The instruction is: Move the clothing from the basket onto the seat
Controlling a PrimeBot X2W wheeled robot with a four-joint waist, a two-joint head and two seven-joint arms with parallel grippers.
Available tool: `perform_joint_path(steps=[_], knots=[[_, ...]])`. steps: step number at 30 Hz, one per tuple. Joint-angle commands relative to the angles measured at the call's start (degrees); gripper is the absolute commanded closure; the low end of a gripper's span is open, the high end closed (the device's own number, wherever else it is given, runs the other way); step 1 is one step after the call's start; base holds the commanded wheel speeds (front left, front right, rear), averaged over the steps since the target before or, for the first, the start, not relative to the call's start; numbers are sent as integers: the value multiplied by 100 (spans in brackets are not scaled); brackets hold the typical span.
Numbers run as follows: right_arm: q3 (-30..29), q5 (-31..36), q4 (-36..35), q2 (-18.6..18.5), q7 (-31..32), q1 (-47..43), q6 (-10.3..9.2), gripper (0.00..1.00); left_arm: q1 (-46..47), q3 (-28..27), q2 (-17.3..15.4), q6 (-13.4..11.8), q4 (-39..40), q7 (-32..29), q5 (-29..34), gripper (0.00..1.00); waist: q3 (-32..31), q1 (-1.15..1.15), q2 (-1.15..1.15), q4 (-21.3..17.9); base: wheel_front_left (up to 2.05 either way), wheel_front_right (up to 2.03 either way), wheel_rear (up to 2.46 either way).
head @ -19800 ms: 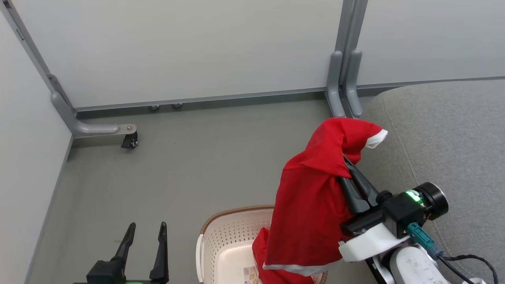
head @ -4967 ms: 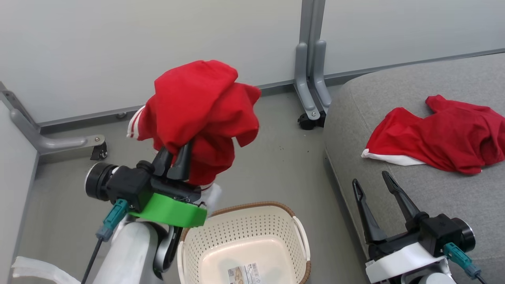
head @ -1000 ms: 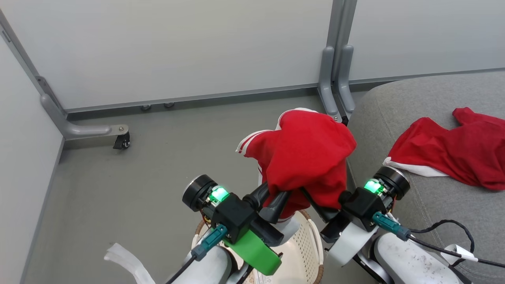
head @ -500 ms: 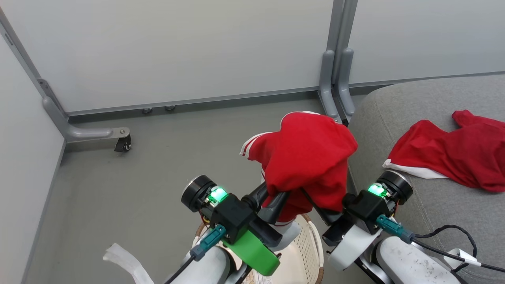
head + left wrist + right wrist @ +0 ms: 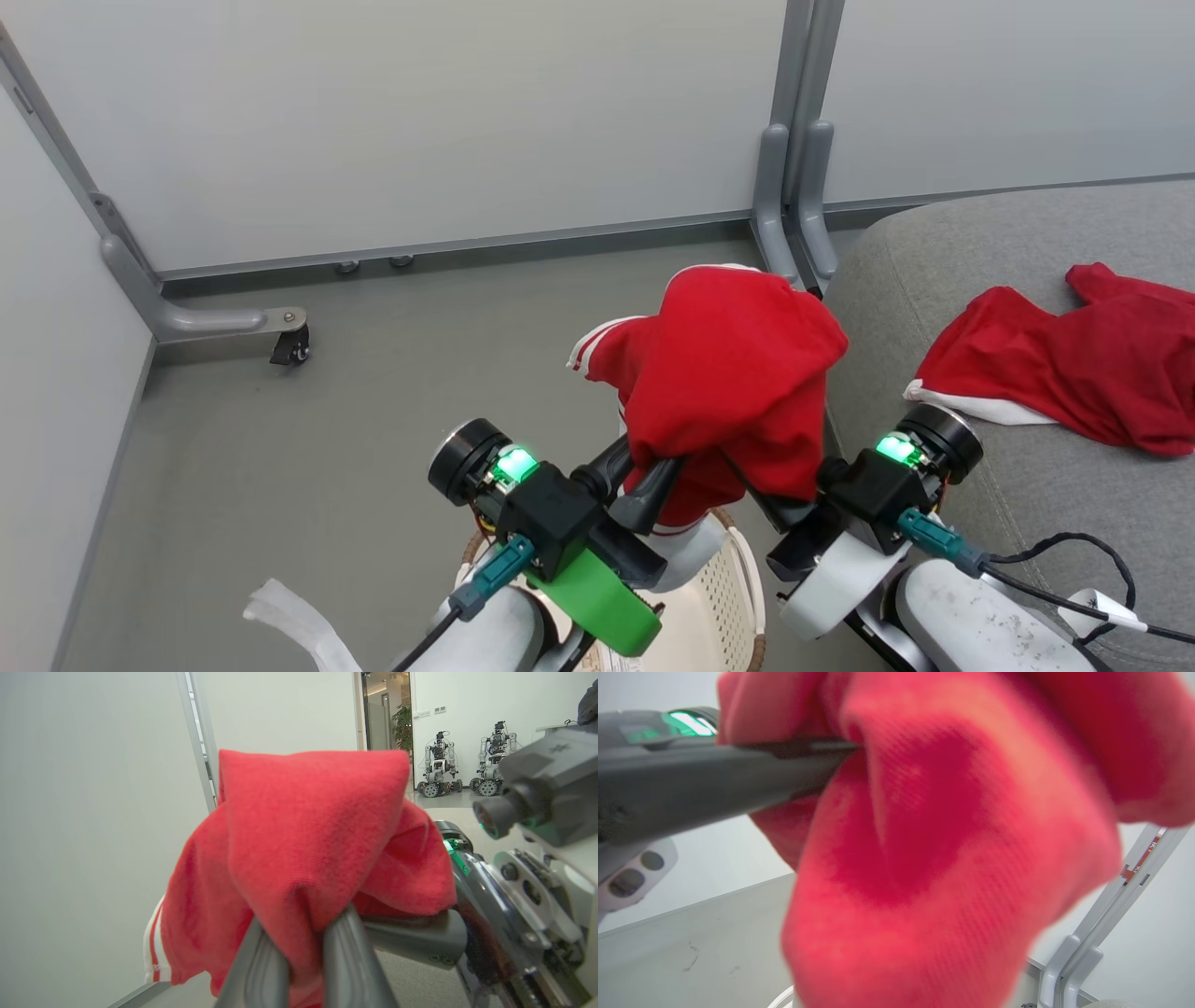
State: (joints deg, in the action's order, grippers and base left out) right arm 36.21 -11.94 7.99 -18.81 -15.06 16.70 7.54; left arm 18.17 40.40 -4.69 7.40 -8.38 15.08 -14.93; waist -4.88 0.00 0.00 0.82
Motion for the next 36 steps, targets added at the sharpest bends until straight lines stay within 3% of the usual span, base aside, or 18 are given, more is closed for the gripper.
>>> perform_joint_path(steps=[1, 3, 4, 5, 6, 26, 31, 36], knots=[[-30, -26, -38, 10, -17, -54, -10, 100, -78, -19, -22, 16, -11, 6, -54, 100, 3, 0, 0, 1, 0, 0, 0], [-50, -25, -54, 18, -17, -58, -10, 100, -57, -34, -15, 16, -11, 6, -60, 100, 11, 0, 0, 6, 0, 0, 0], [-69, -31, -62, 25, -17, -65, -10, 100, -53, -50, -13, 16, -31, 6, -69, 94, 14, 0, 0, 11, 0, 0, 0], [-100, -48, -71, 36, -17, -77, -10, 100, -65, -92, -10, 16, -54, 6, -80, 61, 16, 0, 0, 17, 0, 0, 0], [-142, -67, -78, 52, -17, -97, -10, 100, -82, -116, -2, 16, -87, 6, -114, 0, 19, 0, 0, 23, 0, 0, 0], [-594, -69, -210, 210, -17, -285, -10, 100, -155, -170, -139, 16, 79, 6, -96, 0, 60, 0, 0, 51, 0, 0, 0], [-691, -47, -208, 230, -17, -351, -10, 100, -309, -113, -418, 16, 319, 6, -192, 0, 53, 0, 0, 98, 0, 0, 0], [-764, -31, -228, 253, -17, -381, -10, 100, -598, -448, -715, 15, 305, 6, -222, 0, 35, 0, 0, 142, 0, 0, 0]])
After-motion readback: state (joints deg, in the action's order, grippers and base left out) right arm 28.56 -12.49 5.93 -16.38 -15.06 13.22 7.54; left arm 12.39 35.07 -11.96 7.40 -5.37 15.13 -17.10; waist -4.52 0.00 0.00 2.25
